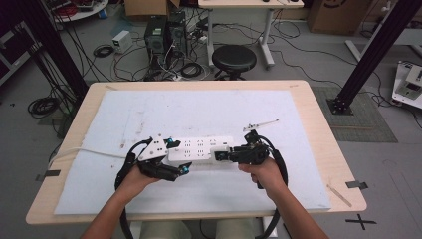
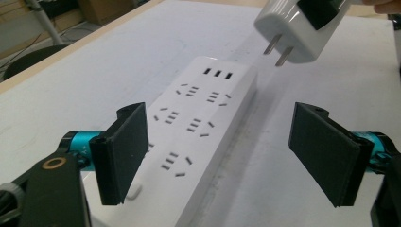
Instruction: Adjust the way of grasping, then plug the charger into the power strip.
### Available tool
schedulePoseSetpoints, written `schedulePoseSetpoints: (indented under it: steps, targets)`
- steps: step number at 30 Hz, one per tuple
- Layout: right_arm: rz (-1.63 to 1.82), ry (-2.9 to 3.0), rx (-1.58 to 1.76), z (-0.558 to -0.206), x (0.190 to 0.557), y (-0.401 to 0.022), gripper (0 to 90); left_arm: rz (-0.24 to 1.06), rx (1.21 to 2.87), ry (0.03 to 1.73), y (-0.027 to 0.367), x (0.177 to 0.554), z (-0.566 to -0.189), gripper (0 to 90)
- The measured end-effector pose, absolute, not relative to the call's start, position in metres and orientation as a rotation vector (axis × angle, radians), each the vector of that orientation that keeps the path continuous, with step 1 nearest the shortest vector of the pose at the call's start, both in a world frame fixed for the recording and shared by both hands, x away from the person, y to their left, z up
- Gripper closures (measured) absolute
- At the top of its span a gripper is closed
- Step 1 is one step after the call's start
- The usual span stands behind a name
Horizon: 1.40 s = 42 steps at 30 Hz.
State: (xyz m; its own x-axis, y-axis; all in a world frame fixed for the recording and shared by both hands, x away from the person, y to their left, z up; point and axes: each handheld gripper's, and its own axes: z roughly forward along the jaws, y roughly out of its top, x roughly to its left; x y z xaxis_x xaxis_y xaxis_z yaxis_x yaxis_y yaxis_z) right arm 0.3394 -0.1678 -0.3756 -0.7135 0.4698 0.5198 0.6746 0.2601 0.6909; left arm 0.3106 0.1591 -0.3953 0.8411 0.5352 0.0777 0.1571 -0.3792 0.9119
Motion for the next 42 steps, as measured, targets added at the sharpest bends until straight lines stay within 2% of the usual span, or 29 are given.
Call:
schedulePoseSetpoints:
  steps: [13,27,42]
  targets:
    - [-1.428,-2.618,-1.132,-0.373,0.334,-0.190,63.2,0.449,1.821,0.653,0.189,0.310,-0.397,20.9]
    - [-1.311,-2.856,-1.218,-0.362,0.326,-0.213,63.1,0.492,1.781,0.720,0.216,0.302,-0.391,20.9]
    - [-1.187,-2.928,-1.183,-0.346,0.338,-0.227,63.1,0.529,1.774,0.760,0.235,0.301,-0.393,20.9]
